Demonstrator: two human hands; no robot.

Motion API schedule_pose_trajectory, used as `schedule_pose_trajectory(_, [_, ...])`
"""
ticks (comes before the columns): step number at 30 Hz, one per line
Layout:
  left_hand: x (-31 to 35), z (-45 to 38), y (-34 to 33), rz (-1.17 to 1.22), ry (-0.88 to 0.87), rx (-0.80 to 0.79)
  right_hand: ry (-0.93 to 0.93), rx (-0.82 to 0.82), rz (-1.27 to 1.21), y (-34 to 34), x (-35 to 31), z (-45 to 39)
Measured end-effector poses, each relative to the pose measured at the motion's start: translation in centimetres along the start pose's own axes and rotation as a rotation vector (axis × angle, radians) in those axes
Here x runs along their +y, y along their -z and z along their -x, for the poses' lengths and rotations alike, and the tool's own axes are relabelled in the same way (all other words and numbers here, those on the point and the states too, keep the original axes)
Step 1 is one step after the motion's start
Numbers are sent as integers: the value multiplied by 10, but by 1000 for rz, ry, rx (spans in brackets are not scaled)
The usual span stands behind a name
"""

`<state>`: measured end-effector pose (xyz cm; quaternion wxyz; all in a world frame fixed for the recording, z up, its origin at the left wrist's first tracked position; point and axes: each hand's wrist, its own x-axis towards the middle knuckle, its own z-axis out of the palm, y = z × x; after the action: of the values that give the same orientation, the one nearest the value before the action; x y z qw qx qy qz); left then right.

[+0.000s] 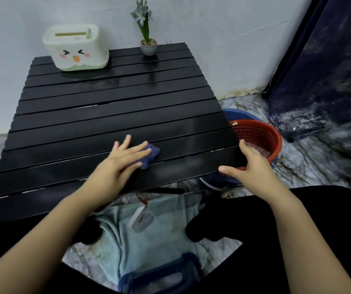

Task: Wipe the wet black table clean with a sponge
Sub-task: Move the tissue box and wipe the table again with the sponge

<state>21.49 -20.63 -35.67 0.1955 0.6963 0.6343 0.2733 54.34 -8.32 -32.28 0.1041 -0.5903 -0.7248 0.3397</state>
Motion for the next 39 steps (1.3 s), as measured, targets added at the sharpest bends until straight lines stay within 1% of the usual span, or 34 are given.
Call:
schedule_pose_trajectory(4, [-34, 59, 48, -6, 278, 177, 8, 13, -29, 2, -5, 1])
schedule_pose_trajectory(7, [-36, 53, 45, 18, 384, 331, 46, 95, 60, -6, -15, -4])
schedule_pose_trajectory(9, [-28, 25, 32, 34, 398, 425, 100, 116, 108, -14, -23, -12])
schedule_pose_trajectory(11, [-20, -15, 18, 54, 396, 467, 144, 115, 170, -21, -31, -21])
schedule_pose_trajectory(13, [-24, -57, 11, 25, 466, 502, 158, 125, 236, -26, -35, -29])
schedule_pose_trajectory(15, [-34, -97, 8, -107, 617, 508, 142, 144, 252, -28, -36, -31])
schedule_pose_trajectory(16, [-35, -115, 5, -220, 649, 469, 139, 148, 258, -28, -36, -32])
schedule_pose_trajectory(17, [-32, -133, -1, -319, 640, 414, 139, 148, 272, -29, -36, -32])
schedule_pose_trajectory(18, [-25, -149, -10, -381, 593, 351, 142, 148, 291, -30, -37, -32])
schedule_pose_trajectory(21, [7, -195, -45, -454, 368, 226, 128, 139, 336, -30, -38, -34])
schedule_pose_trajectory(24, [37, -237, -65, -423, 168, 119, 124, 149, 356, -30, -38, -35])
schedule_pose_trajectory(26, [55, -262, -65, -356, 94, -21, 122, 166, 346, -31, -37, -36])
schedule_pose_trajectory(28, [62, -275, -65, -314, 28, -67, 111, 185, 327, -33, -37, -37])
schedule_pose_trajectory(30, [56, -276, -65, -329, 13, -66, 100, 207, 324, -37, -40, -38])
schedule_pose_trajectory(33, [25, -264, -58, -294, 39, -49, 118, 215, 344, -44, -48, -41])
schedule_pose_trajectory(36, [-18, -238, -29, -193, 143, 69, 88, 226, 333, -49, -56, -42])
schedule_pose_trajectory(39, [-80, -188, 14, -166, 288, 170, 63, 240, 353, -55, -65, -43])
